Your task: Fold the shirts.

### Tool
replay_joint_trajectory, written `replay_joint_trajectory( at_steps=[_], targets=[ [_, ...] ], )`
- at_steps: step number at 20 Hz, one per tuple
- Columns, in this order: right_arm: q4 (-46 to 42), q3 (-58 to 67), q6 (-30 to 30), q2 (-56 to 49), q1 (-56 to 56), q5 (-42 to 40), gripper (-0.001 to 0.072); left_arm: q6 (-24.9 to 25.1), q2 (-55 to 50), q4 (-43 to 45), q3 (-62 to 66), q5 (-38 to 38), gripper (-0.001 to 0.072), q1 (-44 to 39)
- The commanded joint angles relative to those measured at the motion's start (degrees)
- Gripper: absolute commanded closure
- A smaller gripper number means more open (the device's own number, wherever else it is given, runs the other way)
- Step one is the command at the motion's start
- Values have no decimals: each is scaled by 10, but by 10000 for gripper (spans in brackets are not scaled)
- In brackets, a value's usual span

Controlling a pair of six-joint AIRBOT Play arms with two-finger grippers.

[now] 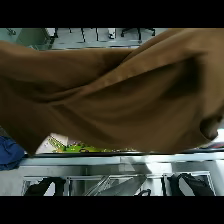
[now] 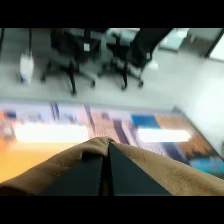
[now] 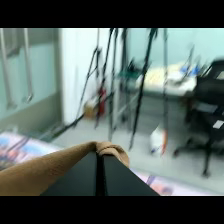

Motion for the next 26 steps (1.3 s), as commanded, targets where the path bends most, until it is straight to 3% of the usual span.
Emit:
replay_joint_trajectory(
  at_steps=[1, 6, 10, 13, 14, 15, 16, 17, 18, 23, 26],
  targets=[
    [10, -75, 0, -99, 41, -27, 689, 37, -94, -56, -122, -15, 692, -30],
    [-33, -265, -6, -277, 105, 102, 690, 72, -376, -47, -210, -98, 692, -112],
    [1, -274, -7, -418, 107, 144, 690, 97, -571, -51, -132, -95, 692, -101],
    [14, -262, -19, -460, 107, 205, 688, 97, -640, -51, -45, -106, 691, -101],
    [16, -256, -19, -466, 107, 207, 649, 97, -656, -51, -14, -100, 691, -101],
    [16, -254, -19, -467, 106, 205, 464, 96, -669, -51, 10, -88, 689, -101],
    [14, -254, -19, -463, 102, 192, 384, 96, -678, -50, 35, -73, 486, -100],
    [11, -254, -19, -454, 92, 169, 383, 96, -686, -51, 59, -55, 107, -96],
    [4, -254, -17, -442, 77, 142, 384, 94, -690, -50, 85, -31, 11, -91],
    [-77, -317, 29, -334, -55, -87, 385, 94, -691, -46, 191, 191, 12, 7],
    [-86, -521, 29, -200, -120, -83, 385, 94, -683, -46, 157, 310, 12, 71]
  ],
)
